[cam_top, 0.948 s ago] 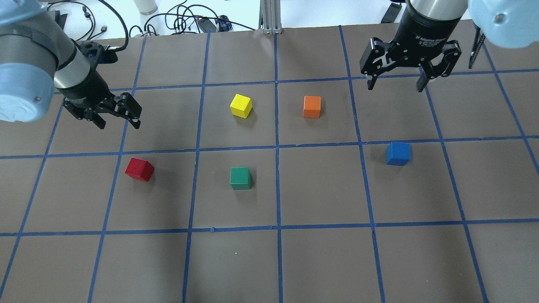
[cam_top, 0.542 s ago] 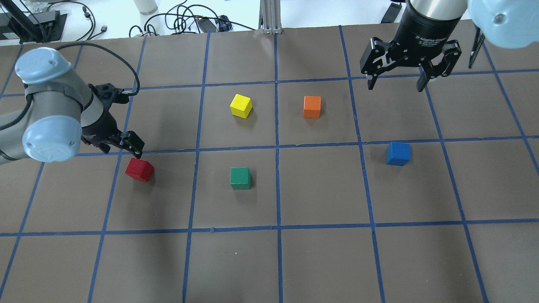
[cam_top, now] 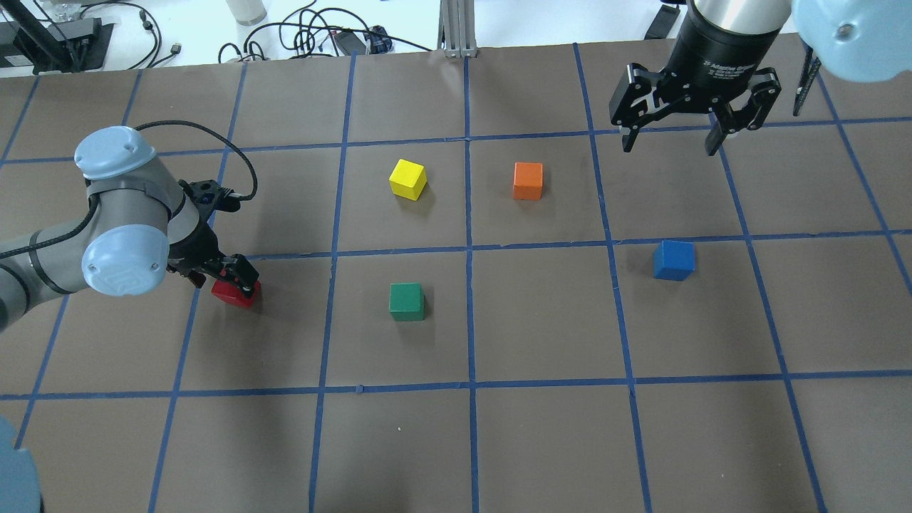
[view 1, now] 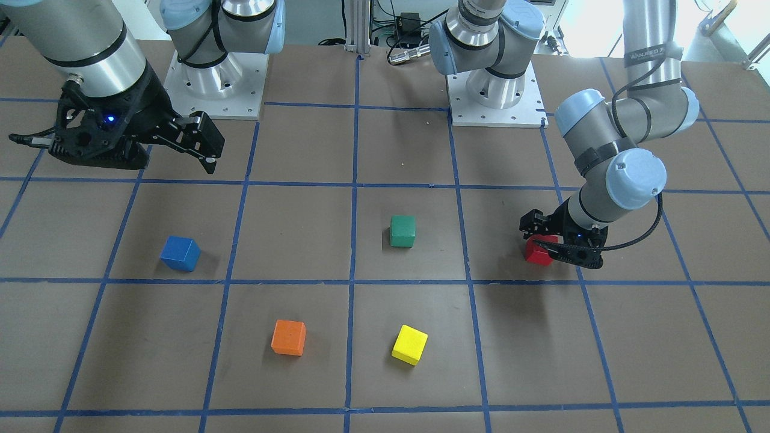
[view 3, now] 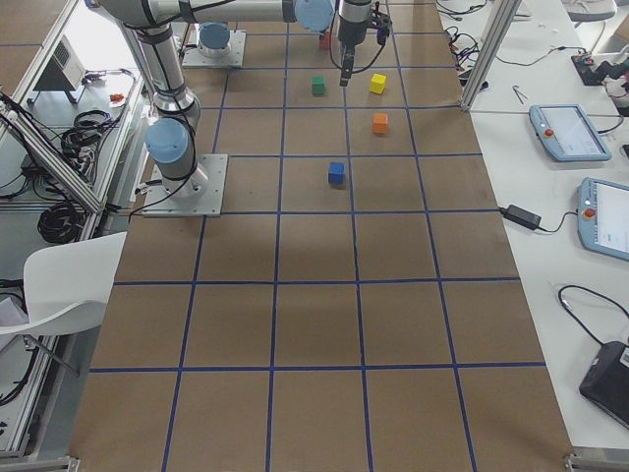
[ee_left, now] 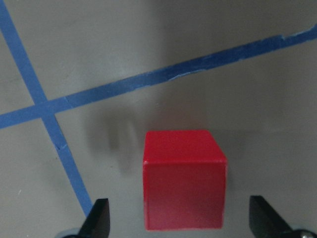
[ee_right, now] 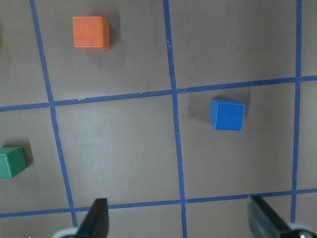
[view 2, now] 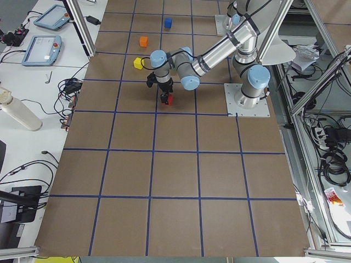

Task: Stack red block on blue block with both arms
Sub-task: 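Close the left gripper on the red cube and lift it, then carry the red cube with the left gripper toward the table center, then set the red cube down and open the left gripper, then lower the right gripper to the red cube while the left arm withdraws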

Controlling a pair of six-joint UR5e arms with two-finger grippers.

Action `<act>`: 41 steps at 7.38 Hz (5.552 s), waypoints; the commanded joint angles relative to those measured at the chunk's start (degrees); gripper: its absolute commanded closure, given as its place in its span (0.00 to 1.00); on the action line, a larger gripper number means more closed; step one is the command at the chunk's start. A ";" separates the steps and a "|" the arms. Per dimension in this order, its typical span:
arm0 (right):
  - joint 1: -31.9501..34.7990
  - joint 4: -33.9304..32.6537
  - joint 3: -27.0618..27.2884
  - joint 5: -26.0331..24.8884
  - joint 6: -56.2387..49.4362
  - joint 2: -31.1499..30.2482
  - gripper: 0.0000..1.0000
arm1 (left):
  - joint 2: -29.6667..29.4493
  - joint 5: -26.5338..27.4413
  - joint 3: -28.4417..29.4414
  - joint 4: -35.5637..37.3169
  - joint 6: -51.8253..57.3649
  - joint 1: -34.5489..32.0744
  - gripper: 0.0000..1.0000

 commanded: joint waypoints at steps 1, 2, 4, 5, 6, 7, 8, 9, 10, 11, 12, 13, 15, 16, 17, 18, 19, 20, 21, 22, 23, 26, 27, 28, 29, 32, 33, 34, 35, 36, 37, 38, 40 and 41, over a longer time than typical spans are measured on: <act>0.00 0.03 0.00 -0.02 0.00 0.00 0.00 | -1.62 5.17 0.25 0.75 0.70 -0.24 0.78; 0.00 0.03 0.00 -0.02 0.00 0.00 0.00 | -1.62 5.39 0.60 0.84 0.44 -0.33 0.80; 0.00 0.03 0.00 0.07 0.00 0.00 0.00 | 0.99 5.04 1.39 -0.12 -1.58 -0.77 0.91; 0.00 0.03 0.00 0.07 0.00 0.00 0.00 | 2.15 3.30 3.92 -4.13 -2.54 -0.94 0.95; 0.00 0.03 0.00 0.07 0.00 0.00 0.00 | 3.29 1.72 8.29 -10.61 -5.33 -1.21 0.97; 0.00 0.29 0.00 -0.02 -0.17 0.00 0.00 | 3.65 0.40 13.47 -18.24 -10.23 -3.39 0.99; 0.00 0.55 0.00 -0.10 -0.44 0.00 0.00 | 3.22 0.30 16.22 -21.63 -19.07 -9.50 1.00; 0.00 0.64 0.00 -0.10 -0.61 0.00 0.00 | 2.52 -2.31 17.29 -20.96 -28.38 -16.61 1.00; 0.00 0.64 0.00 -0.19 -0.70 0.00 0.00 | 1.99 -4.69 18.52 -20.87 -35.78 -21.99 1.00; 0.00 0.73 0.00 -0.19 -0.70 -0.09 0.00 | 1.55 -8.02 20.62 -20.96 -40.21 -27.00 1.00; 0.00 0.73 0.00 -0.19 -0.70 -0.09 0.00 | 0.06 -10.75 23.25 -21.39 -45.91 -31.66 1.00; 0.00 0.73 0.00 -0.28 -0.79 -0.09 0.00 | -1.95 -11.04 25.02 -20.96 -52.14 -35.19 1.00; 0.00 0.73 0.00 -0.54 -0.70 -0.09 0.00 | -7.40 -14.02 25.65 -15.03 -55.44 -37.85 1.00; 0.00 0.64 0.00 -0.63 -0.70 -0.09 0.00 | -9.95 -13.77 25.83 -12.81 -57.37 -40.38 1.00; 0.00 0.73 0.00 -0.63 -0.70 -0.09 0.00 | -12.23 -13.68 26.00 -11.83 -58.52 -41.54 1.00; 0.00 0.64 0.00 -0.54 -0.36 -0.18 0.00 | -13.56 -13.85 27.13 -11.73 -60.45 -42.51 1.00; 0.00 0.64 0.00 -0.54 -0.35 -0.09 0.00 | -14.79 -13.59 27.49 -11.73 -63.08 -44.35 1.00; 0.00 0.73 0.00 -0.63 -0.35 -0.09 0.00 | -15.85 -13.33 27.41 -11.64 -64.93 -45.67 1.00; 0.00 0.73 0.00 -0.54 -0.35 -0.09 0.00 | -16.90 -13.15 27.50 -11.55 -65.21 -45.86 0.80; 0.00 0.73 0.00 -0.54 -0.27 -0.09 0.00 | -17.52 -13.06 27.50 -10.94 -65.30 -45.95 0.54; 0.00 0.73 0.00 -0.54 -0.26 -0.09 0.00 | -17.79 -12.98 27.50 -10.76 -65.21 -46.21 0.12; 0.00 0.73 0.00 -0.63 -0.35 -0.09 0.00 | -15.53 -12.54 27.32 -10.76 -63.90 -45.60 0.00; 0.00 1.25 0.26 -0.46 0.08 -0.09 0.00 | -14.12 -12.45 27.32 -10.94 -62.76 -43.42 0.00; 0.44 1.17 2.26 0.07 0.44 -0.35 0.00 | -11.14 -12.19 26.71 -11.89 -61.36 -39.66 0.00; 1.83 0.30 4.63 -0.02 1.48 -0.36 0.00 | -8.50 -10.27 25.75 -12.34 -58.82 -35.01 0.00; 8.86 -8.45 11.39 0.42 7.63 1.05 0.00 | 0.63 -9.64 23.81 -21.08 -44.01 -25.49 0.00; 10.44 -14.59 16.21 0.42 10.00 1.14 0.00 | 4.06 -9.55 24.24 -26.09 -41.33 -23.03 0.00; 12.81 -22.48 21.30 0.07 13.33 1.66 0.00 | 7.22 -9.55 24.25 -30.06 -36.96 -20.31 0.00; 14.49 -29.35 24.92 0.16 13.71 2.45 0.00 | 9.95 -8.24 23.98 -32.45 -34.48 -18.28 0.00; 15.11 -31.15 25.74 0.16 16.32 4.28 0.00 | 12.68 -5.36 23.55 -32.91 -34.37 -18.26 0.00; 16.60 -31.96 25.75 -0.19 19.31 6.13 0.00 | 14.62 -3.15 23.54 -32.74 -34.19 -17.22 0.00; 17.74 -34.57 25.92 -0.19 19.68 7.54 0.00 | 14.81 -3.57 23.19 -32.73 -33.93 -16.08 0.00; 18.98 -41.93 25.75 -0.19 20.04 12.54 0.00 | 14.81 -3.40 22.75 -32.82 -33.05 -15.89 0.00; 18.98 -43.98 25.84 -1.06 19.78 15.00 0.00 | 14.81 -3.74 22.14 -32.65 -33.13 -15.97 0.00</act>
